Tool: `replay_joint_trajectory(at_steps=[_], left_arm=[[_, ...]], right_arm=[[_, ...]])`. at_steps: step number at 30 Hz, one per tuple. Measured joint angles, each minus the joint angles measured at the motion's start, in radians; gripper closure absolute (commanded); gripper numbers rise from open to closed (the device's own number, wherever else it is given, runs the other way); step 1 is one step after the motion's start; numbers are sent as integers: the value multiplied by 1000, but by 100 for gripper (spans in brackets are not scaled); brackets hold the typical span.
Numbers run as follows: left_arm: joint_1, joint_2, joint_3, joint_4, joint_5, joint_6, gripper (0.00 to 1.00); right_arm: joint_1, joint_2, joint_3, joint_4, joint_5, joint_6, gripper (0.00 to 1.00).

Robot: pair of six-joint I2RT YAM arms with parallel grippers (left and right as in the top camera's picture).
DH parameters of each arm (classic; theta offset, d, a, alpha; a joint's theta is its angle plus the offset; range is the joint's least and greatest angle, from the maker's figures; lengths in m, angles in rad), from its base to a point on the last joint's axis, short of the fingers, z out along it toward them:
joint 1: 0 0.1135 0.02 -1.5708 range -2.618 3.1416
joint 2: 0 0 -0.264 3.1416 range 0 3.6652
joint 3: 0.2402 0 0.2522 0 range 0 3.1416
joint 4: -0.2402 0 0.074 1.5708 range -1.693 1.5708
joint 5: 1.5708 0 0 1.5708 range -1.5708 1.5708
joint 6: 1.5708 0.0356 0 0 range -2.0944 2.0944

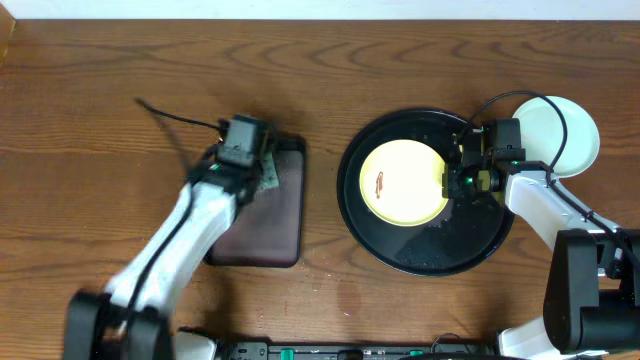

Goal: Clean dirty plates on tray and stack at the side
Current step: 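Lift the sponge with the left gripper and carry it onto the yellow plate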

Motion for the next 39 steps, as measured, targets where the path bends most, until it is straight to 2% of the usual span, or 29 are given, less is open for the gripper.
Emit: replay_joint_trajectory(at_steps=[2, 5, 11, 17, 24, 29, 34, 39], left_arm=[[0, -119, 0, -5, 0, 0, 93], [0, -200, 0, -43, 0, 0, 93], [0, -192, -25, -57, 0, -2, 93], [0, -63, -63, -74, 24, -5, 93], [-10, -229, 0, -52, 119, -6, 92], [-76, -336, 24, -19, 157, -33, 93], [-183, -278, 24, 39, 172, -109, 93], [-293, -137, 24, 199, 176, -161, 92]], right_arm=[[0, 0, 0, 0, 0, 0, 99], [0, 0, 0, 0, 0, 0, 99], [0, 0, 0, 0, 0, 0, 99], [0, 0, 0, -1, 0, 0, 99], [0, 0, 0, -2, -45, -19, 99], [0, 0, 0, 1, -72, -32, 99], [0, 0, 0, 1, -73, -33, 99], [1, 0, 0, 1, -45, -14, 99]])
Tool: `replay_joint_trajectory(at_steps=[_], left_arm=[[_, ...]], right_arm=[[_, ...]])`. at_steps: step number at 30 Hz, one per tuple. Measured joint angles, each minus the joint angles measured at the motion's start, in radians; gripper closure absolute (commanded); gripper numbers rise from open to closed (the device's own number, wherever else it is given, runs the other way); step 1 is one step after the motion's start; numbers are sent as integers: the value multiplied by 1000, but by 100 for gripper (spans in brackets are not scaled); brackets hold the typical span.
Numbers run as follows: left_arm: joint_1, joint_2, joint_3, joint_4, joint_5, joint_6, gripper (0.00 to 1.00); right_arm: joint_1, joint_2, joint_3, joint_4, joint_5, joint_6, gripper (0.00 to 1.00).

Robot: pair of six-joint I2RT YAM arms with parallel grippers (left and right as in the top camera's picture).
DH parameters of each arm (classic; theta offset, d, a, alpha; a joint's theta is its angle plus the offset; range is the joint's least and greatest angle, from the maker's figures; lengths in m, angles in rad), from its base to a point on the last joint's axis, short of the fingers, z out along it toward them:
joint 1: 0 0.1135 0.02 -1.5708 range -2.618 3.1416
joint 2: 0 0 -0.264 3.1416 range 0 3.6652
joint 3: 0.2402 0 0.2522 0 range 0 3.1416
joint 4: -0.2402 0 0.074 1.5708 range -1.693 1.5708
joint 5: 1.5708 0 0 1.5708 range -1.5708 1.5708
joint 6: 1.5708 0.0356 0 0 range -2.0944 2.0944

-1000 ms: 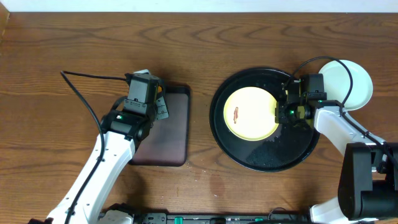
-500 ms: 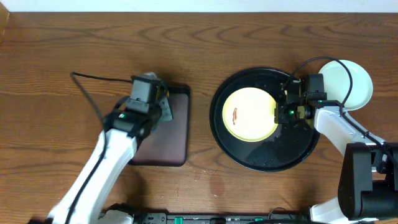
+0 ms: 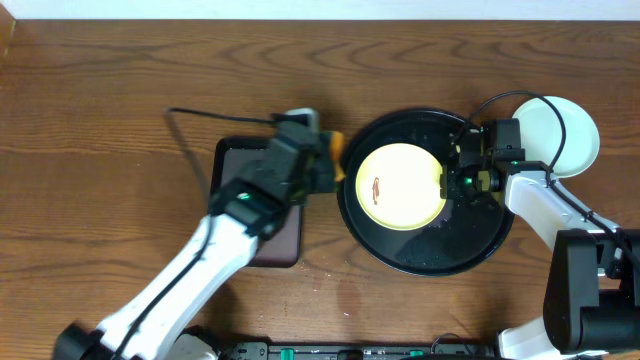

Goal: Clean dirty plates on tray and stack at the side
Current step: 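Lift the sponge with the left gripper and carry it onto the yellow plate, then scrub the yellow plate with the sponge while the right gripper holds its rim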

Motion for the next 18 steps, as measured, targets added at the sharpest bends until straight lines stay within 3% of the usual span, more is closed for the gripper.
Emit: replay_joint_trajectory(at_steps=[10, 18], left_arm=[[-178, 316, 0, 427, 14, -85, 93], [-226, 507, 0, 512, 9, -182, 93]], right_arm=[[0, 0, 0, 0, 16, 28, 99], [0, 0, 0, 0, 19, 35, 99]])
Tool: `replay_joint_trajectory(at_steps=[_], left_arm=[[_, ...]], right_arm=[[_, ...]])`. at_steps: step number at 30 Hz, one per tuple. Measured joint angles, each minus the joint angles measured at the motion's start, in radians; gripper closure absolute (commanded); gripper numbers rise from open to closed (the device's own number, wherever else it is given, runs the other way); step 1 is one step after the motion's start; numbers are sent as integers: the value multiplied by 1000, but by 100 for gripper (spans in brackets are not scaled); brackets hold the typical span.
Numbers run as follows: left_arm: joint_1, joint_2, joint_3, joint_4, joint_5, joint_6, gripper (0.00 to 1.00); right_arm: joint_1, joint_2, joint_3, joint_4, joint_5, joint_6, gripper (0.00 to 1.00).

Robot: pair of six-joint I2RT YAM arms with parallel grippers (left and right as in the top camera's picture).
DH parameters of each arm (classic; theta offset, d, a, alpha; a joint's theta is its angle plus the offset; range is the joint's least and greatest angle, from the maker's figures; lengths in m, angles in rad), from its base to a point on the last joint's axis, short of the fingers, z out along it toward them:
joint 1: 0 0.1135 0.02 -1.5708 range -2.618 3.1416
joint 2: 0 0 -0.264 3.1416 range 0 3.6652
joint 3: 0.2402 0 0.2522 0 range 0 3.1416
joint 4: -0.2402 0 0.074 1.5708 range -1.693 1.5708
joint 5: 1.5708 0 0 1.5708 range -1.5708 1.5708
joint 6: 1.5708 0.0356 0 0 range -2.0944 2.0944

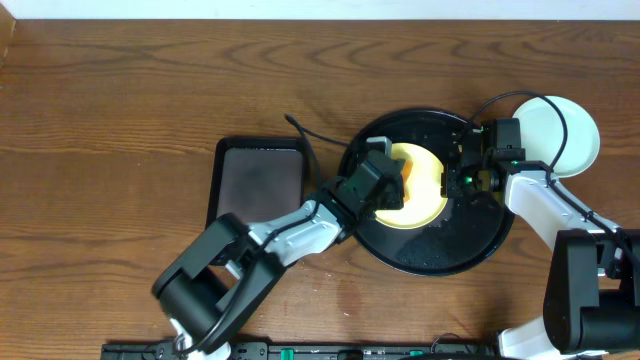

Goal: Clean dirty plates on tray and stack at the side
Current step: 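Scrub the yellow plate with the sponge while the right gripper holds its rim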

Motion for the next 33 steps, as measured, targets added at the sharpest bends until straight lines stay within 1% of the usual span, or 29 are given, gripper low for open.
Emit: replay_joint_trajectory(at_steps=[4, 8, 11, 14, 18, 21, 25, 30, 33], left_arm=[[-2, 39, 0, -27, -55, 5, 93], [-5, 40, 4, -89, -171, 84, 93], [-9, 40, 8, -114, -259, 166, 92], [-9, 37, 8, -99, -305, 217, 93], [-7, -9, 6, -45, -333, 238, 92], [-7, -76, 6, -3, -337, 219, 92], [-7, -111, 7, 54, -291, 117, 93], [-26, -51, 7, 99, -252, -6, 93], [-53, 6, 7, 138, -246, -35, 92]], right_arm=[[0, 0, 0, 0, 0, 0, 99], [0, 0, 0, 0, 0, 0, 99], [0, 0, 0, 0, 0, 0, 99], [0, 0, 0, 0, -1, 0, 99], [0, 0, 0, 0, 0, 1, 99], [0, 0, 0, 1, 1, 1, 99], [0, 0, 0, 3, 1, 1, 99], [0, 0, 0, 3, 1, 1, 99], [0, 0, 0, 2, 1, 1, 99]])
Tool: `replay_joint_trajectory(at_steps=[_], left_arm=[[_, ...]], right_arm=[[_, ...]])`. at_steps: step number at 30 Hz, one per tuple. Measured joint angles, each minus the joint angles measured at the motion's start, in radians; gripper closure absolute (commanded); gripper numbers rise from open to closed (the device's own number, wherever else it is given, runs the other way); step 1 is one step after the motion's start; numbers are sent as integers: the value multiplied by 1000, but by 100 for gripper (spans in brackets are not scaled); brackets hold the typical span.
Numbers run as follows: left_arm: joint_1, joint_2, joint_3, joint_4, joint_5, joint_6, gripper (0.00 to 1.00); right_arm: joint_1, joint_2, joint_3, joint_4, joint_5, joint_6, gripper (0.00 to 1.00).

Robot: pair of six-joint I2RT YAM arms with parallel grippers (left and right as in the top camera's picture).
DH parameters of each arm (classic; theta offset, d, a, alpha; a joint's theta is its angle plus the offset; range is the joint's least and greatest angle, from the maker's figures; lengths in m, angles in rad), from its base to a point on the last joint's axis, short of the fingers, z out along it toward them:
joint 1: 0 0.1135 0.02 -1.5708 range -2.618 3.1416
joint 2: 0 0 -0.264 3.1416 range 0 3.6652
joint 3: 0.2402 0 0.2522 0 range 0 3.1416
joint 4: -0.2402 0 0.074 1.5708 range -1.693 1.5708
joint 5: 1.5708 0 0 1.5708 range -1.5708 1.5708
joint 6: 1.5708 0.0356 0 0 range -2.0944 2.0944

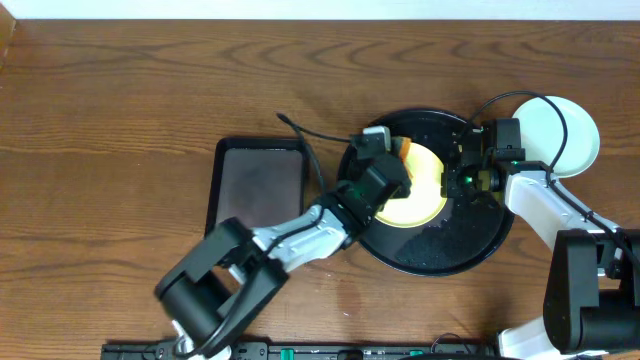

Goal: Clean dirty plates on tray and stack at the side
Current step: 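Scrub the yellow plate with the sponge while the right gripper holds its rim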

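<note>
A yellow plate [425, 197] lies in the round black tray [440, 262] right of centre. My left gripper [393, 160] reaches over the plate's left half, shut on an orange sponge [402, 148] that sits at the plate's far-left part. The arm hides much of the plate, and the red smear is not in view. My right gripper [447, 181] stays at the plate's right rim, its fingers closed on that edge. A clean white plate [572, 135] rests on the table just right of the black tray.
A dark brown rectangular tray [258, 185] lies left of the black tray, with nothing on it. A black cable [305, 135] runs from the left arm over its far right corner. The wooden table extends far to the left.
My left gripper with the sponge has shifted a little toward the far side of the yellow plate. The right gripper and the plate have not moved.
My left gripper was first over the brown tray at the sponge, while the yellow plate showed a red smear. Then it held the orange sponge beside the black tray. Later it was on the plate's left half, and now slightly farther back. The right gripper stayed at the rim.
</note>
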Motion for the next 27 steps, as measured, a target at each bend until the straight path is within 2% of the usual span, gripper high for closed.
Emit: replay_joint_trajectory(at_steps=[7, 10, 14, 21, 27], left_arm=[[-63, 109, 0, 15, 19, -23, 92], [-61, 122, 2, -2, 16, 2, 92], [-61, 121, 16, -58, -32, 123, 92], [-51, 82, 18, -150, -301, 378, 92], [-43, -90, 2, -98, -390, 470, 92]], right_arm=[[0, 0, 0, -3, 1, 0, 99], [0, 2, 0, -9, 9, 0, 99], [0, 4, 0, -10, 14, 0, 99], [0, 5, 0, -10, 16, 2, 99], [0, 5, 0, -9, 16, 3, 99]])
